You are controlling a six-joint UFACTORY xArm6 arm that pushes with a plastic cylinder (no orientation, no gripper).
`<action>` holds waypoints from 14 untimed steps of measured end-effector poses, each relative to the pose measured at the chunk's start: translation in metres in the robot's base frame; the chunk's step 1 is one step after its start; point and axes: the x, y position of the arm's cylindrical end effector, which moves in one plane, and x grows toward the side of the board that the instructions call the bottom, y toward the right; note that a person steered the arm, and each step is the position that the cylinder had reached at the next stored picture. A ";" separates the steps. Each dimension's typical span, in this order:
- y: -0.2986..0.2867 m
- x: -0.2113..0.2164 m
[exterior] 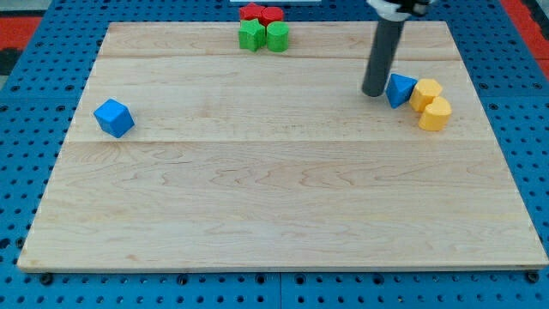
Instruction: Move the blue cube to the group of blocks
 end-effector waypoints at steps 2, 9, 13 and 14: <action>-0.116 0.084; -0.160 0.039; -0.249 0.080; -0.129 0.055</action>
